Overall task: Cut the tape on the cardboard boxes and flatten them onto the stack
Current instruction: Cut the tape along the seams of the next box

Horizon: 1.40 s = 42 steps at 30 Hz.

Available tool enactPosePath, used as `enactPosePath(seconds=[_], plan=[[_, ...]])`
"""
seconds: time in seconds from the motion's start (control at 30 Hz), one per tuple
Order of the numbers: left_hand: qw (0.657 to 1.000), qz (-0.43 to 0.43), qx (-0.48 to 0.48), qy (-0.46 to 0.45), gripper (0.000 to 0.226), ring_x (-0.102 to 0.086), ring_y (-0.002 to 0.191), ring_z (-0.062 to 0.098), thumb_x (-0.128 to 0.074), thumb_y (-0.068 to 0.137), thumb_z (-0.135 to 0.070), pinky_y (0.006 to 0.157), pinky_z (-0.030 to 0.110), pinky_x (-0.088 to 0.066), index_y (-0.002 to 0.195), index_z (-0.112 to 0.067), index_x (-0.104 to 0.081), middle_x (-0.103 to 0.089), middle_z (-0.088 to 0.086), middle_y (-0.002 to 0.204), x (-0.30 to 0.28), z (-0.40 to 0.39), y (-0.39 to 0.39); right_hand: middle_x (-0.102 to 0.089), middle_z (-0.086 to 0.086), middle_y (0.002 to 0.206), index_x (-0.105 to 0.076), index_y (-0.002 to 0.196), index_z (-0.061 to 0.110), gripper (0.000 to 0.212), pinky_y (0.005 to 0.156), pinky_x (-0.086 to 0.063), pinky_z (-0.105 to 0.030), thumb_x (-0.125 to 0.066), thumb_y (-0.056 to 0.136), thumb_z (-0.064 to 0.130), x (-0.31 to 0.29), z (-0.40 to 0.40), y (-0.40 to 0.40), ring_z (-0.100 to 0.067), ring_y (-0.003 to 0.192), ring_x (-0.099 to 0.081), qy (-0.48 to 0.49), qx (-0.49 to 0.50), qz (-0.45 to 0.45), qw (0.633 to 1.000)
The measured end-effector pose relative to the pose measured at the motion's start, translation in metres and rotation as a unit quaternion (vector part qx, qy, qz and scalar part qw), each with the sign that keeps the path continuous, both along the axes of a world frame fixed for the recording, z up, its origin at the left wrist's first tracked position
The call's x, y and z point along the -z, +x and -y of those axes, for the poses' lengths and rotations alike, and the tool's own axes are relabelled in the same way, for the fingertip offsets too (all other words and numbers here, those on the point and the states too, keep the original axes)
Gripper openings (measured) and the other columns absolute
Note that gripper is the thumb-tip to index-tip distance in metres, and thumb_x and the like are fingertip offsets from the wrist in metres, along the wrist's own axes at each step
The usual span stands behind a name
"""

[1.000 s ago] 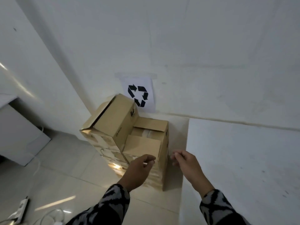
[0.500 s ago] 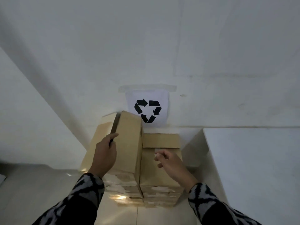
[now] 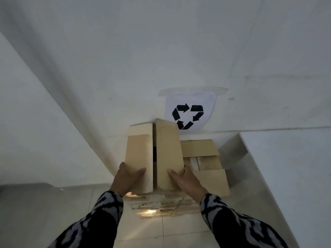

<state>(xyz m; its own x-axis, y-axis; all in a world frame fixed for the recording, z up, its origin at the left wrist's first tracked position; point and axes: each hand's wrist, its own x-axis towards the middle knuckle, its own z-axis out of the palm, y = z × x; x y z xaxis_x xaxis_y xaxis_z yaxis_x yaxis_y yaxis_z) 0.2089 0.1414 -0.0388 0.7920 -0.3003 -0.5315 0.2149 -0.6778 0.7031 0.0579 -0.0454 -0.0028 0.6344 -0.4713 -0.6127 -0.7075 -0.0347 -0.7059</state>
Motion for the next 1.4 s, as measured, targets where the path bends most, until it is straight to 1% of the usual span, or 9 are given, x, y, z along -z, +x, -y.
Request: enactPosePath(seconds=[0.17,0.3,0.57,0.67,0.8,0.97,1.17,1.3,1.4], plan=[[0.999,-0.025,-0.020,-0.042,0.113,-0.063,0.099,0.017,-0.074,0.049,-0.083,0.079,0.033,-0.054,0.136,-0.018,-0.044,-0.062,-0.004,0.117,0.014,-0.010,-0.002,-0.059,0.007,0.130,-0.037,0.146,0.023,0.107,0.095,-0.047,-0.028,-0.069,0.061,0.080,0.021,-0.008,0.002,-0.014,0.115,-0.057,0.000,0.049,-0.025,0.998],[0.998,-0.004,-0.040,-0.045,0.107,-0.062,0.101,0.017,-0.071,0.051,-0.084,0.082,0.038,-0.054,0.134,-0.022,-0.044,-0.061,-0.006,0.117,0.005,-0.009,-0.016,-0.065,0.015,0.114,-0.055,0.131,0.031,0.081,0.085,-0.048,-0.022,-0.071,0.065,0.075,0.021,-0.006,-0.008,-0.007,0.103,-0.060,0.027,0.063,0.001,0.998],[0.991,0.096,-0.054,-0.080,0.083,-0.057,0.103,0.020,-0.075,0.074,-0.059,0.079,0.036,-0.051,0.139,-0.022,-0.038,-0.054,-0.004,0.122,-0.051,0.016,-0.100,-0.064,0.019,0.110,-0.055,0.118,0.041,0.045,0.072,-0.046,-0.019,-0.071,0.080,0.059,-0.017,0.014,-0.086,0.004,0.095,-0.058,0.081,0.102,0.103,0.986],[0.985,0.126,-0.055,-0.100,0.084,-0.057,0.101,0.017,-0.076,0.073,-0.058,0.075,0.033,-0.051,0.140,-0.024,-0.038,-0.054,-0.005,0.122,-0.073,0.032,-0.144,-0.062,0.021,0.110,-0.053,0.122,0.043,0.046,0.073,-0.048,-0.023,-0.069,0.082,0.059,-0.031,0.030,-0.131,0.002,0.096,-0.057,0.092,0.103,0.135,0.981],[0.983,0.165,-0.045,-0.073,0.086,-0.058,0.104,0.022,-0.073,0.070,-0.068,0.087,0.045,-0.053,0.138,-0.026,-0.041,-0.056,-0.006,0.120,-0.098,0.053,-0.208,-0.062,0.023,0.111,-0.051,0.119,0.051,0.044,0.088,-0.053,-0.032,-0.065,0.080,0.066,-0.041,0.054,-0.201,-0.001,0.100,-0.058,0.098,0.080,0.161,0.979],[0.981,0.186,-0.049,-0.038,0.092,-0.060,0.102,0.022,-0.071,0.062,-0.078,0.088,0.047,-0.053,0.133,-0.023,-0.048,-0.060,-0.004,0.118,-0.129,0.070,-0.270,-0.060,0.019,0.115,-0.047,0.122,0.052,0.052,0.098,-0.051,-0.044,-0.062,0.077,0.074,-0.050,0.077,-0.257,-0.011,0.108,-0.058,0.114,0.037,0.175,0.977],[0.979,0.186,-0.068,-0.054,0.097,-0.063,0.099,0.019,-0.066,0.053,-0.087,0.087,0.047,-0.055,0.128,-0.028,-0.050,-0.064,-0.008,0.114,-0.157,0.077,-0.313,-0.065,0.014,0.121,-0.056,0.127,0.043,0.063,0.101,-0.049,-0.038,-0.058,0.075,0.079,-0.063,0.101,-0.287,-0.011,0.111,-0.060,0.116,-0.003,0.204,0.972],[0.979,0.160,-0.066,-0.109,0.078,-0.064,0.098,0.019,-0.070,0.069,-0.074,0.082,0.042,-0.056,0.127,-0.024,-0.052,-0.064,-0.005,0.112,-0.166,0.109,-0.330,-0.069,0.011,0.117,-0.066,0.115,0.045,0.045,0.099,-0.047,-0.041,-0.036,0.093,0.071,-0.069,0.146,-0.307,-0.014,0.111,-0.062,0.159,0.072,0.247,0.953],[0.977,0.148,-0.052,-0.142,0.058,-0.065,0.091,0.016,-0.065,0.077,-0.066,0.072,0.034,-0.054,0.120,-0.028,-0.056,-0.066,-0.008,0.105,-0.165,0.149,-0.338,-0.071,0.001,0.115,-0.069,0.112,0.030,0.034,0.093,-0.052,-0.043,-0.050,0.097,0.054,-0.072,0.193,-0.329,-0.019,0.105,-0.065,0.106,0.131,0.282,0.944]])
